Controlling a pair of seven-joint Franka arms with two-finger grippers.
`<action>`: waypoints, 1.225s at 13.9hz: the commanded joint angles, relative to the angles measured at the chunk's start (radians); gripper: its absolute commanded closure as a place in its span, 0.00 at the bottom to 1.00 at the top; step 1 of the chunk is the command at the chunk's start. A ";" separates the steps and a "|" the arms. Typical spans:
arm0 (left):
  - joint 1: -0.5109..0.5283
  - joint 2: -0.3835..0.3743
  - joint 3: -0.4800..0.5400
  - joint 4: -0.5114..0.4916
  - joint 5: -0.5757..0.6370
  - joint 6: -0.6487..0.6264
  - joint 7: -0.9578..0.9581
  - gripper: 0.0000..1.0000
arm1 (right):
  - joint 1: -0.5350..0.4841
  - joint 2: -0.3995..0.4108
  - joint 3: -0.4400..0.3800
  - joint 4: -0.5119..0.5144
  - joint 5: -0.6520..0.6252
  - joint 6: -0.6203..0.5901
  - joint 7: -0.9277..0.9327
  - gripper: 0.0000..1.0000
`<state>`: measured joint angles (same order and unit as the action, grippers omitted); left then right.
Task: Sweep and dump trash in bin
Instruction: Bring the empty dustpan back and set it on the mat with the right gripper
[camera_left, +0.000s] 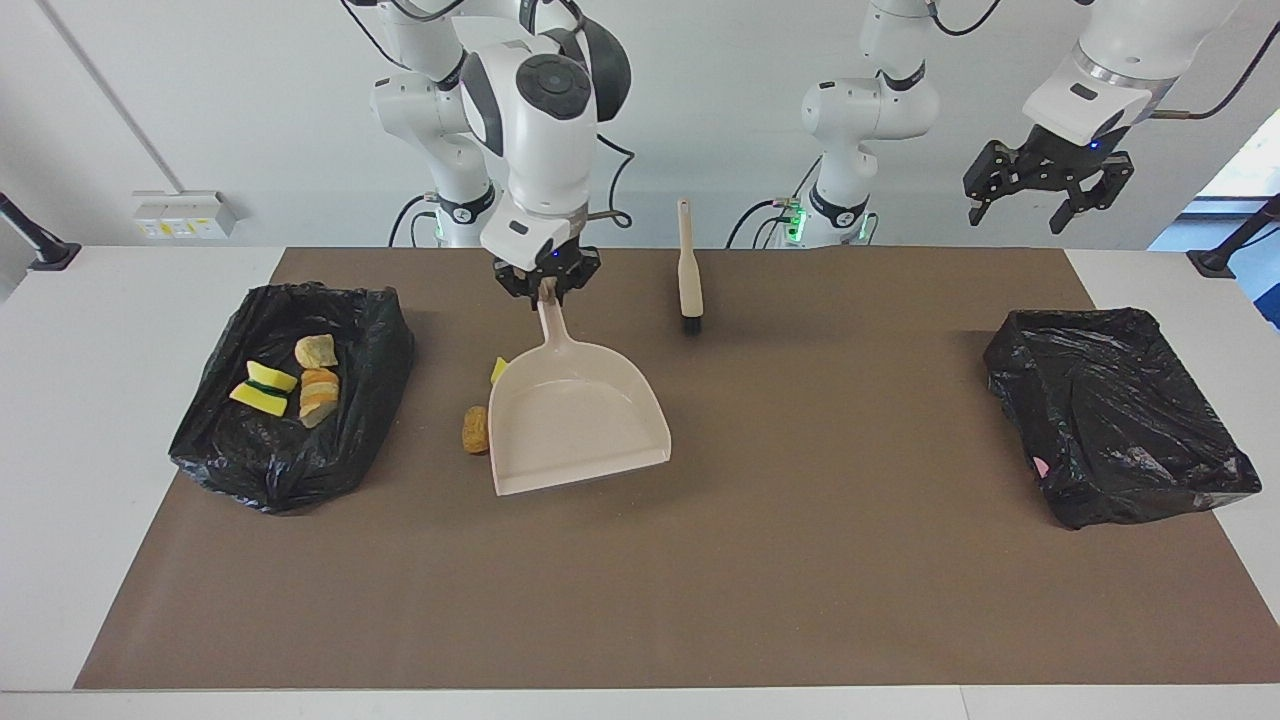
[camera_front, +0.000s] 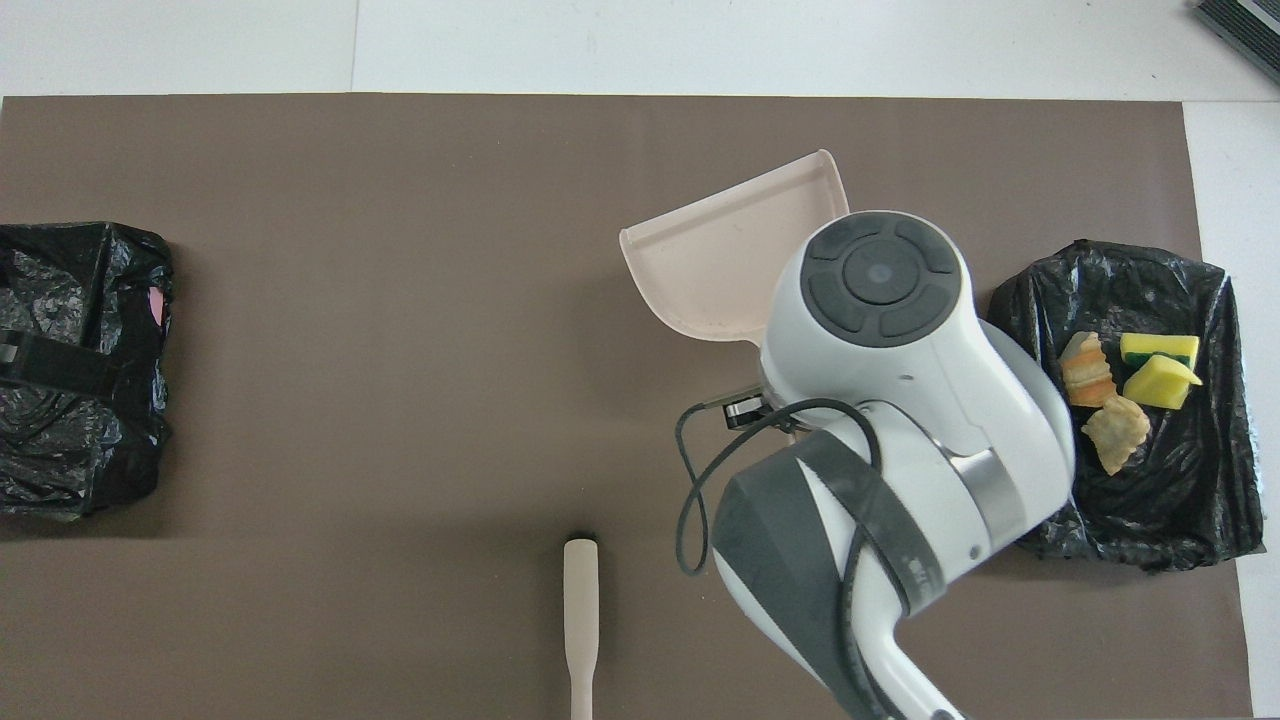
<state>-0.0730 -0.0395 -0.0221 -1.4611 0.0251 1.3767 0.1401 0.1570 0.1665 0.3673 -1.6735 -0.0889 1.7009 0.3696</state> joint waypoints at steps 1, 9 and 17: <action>-0.008 -0.023 0.011 -0.028 -0.011 -0.001 0.013 0.00 | 0.015 0.045 -0.005 0.017 0.090 0.071 0.103 1.00; -0.005 -0.026 0.011 -0.056 -0.011 0.008 0.018 0.00 | 0.121 0.149 -0.004 0.017 0.159 0.278 0.353 1.00; -0.007 -0.026 0.011 -0.058 -0.011 0.010 0.016 0.00 | 0.208 0.254 -0.005 0.006 0.141 0.396 0.395 1.00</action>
<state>-0.0730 -0.0406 -0.0221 -1.4887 0.0251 1.3773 0.1424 0.3618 0.3936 0.3657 -1.6734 0.0540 2.0780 0.7891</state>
